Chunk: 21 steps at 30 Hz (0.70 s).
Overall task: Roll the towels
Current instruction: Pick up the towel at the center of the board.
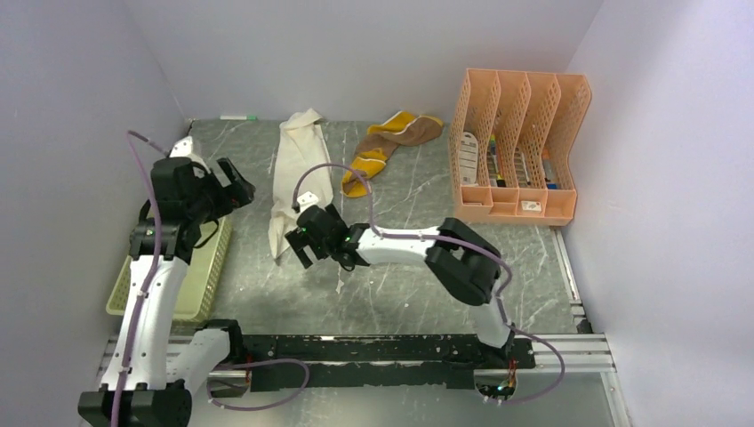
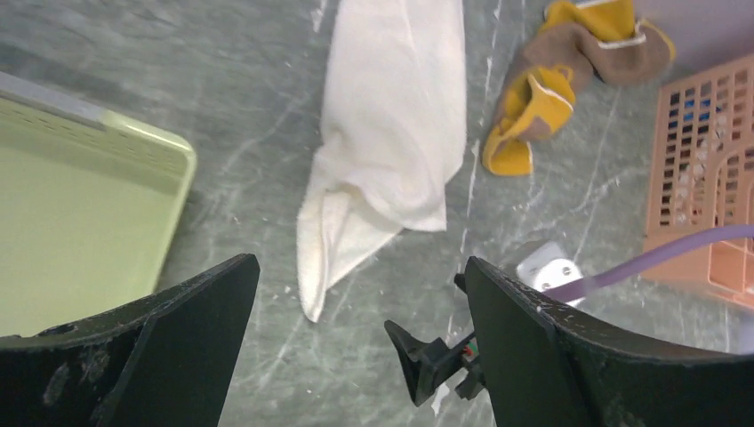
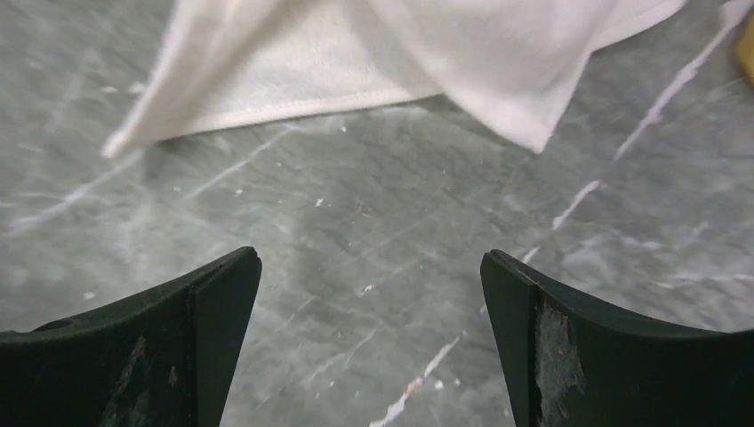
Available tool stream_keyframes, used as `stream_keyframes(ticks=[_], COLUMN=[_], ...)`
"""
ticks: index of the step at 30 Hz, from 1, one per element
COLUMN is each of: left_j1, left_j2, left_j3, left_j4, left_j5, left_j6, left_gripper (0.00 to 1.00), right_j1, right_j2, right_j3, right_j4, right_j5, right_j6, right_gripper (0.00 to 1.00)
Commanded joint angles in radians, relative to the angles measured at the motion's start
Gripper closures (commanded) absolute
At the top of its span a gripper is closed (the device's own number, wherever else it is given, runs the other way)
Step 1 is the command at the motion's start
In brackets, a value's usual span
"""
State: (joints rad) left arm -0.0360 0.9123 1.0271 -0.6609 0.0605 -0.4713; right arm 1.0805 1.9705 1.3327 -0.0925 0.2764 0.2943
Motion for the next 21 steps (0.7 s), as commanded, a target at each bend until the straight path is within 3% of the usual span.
stream_keyframes(ticks=[1, 4, 7, 12, 16, 18, 21], left_j1=[0.083, 0.095, 0.093, 0.001, -0.087, -0.145, -0.213], left_j2=[0.031, 0.127, 0.202, 0.364, 0.526, 0.598, 0.781], left_j3=[0.043, 0.03, -0.002, 0.0, 0.072, 0.121, 0.276], left_j4=[-0.032, -0.014, 0.053, 0.148, 0.209, 0.235, 0.15], left_j5=[0.023, 0.135, 0.202, 0.139, 0.149, 0.03, -0.104], left_j6=[0.061, 0.159, 0.205, 0.17, 0.112, 0.076, 0.069], left_gripper=[0.01, 0.01, 0.01, 0.01, 0.01, 0.01, 0.01], right_j1=[0.001, -0.006, -0.054, -0.237, -0.293, -0.298, -0.3], right_j2=[0.039, -0.036, -0.251, -0.668, -0.87, -0.912, -0.968], right_j3=[0.062, -0.022, -0.189, -0.428, -0.438, -0.42, -0.414], right_j4=[0.102, 0.159, 0.184, 0.148, 0.013, -0.054, -0.113], right_j5=[0.0, 0.024, 0.045, -0.014, 0.022, 0.041, 0.036], right_j6=[-0.016, -0.019, 0.019, 0.106, 0.059, 0.042, 0.044], right_gripper=[0.03, 0.03, 0.02, 0.02, 0.01, 0.01, 0.01])
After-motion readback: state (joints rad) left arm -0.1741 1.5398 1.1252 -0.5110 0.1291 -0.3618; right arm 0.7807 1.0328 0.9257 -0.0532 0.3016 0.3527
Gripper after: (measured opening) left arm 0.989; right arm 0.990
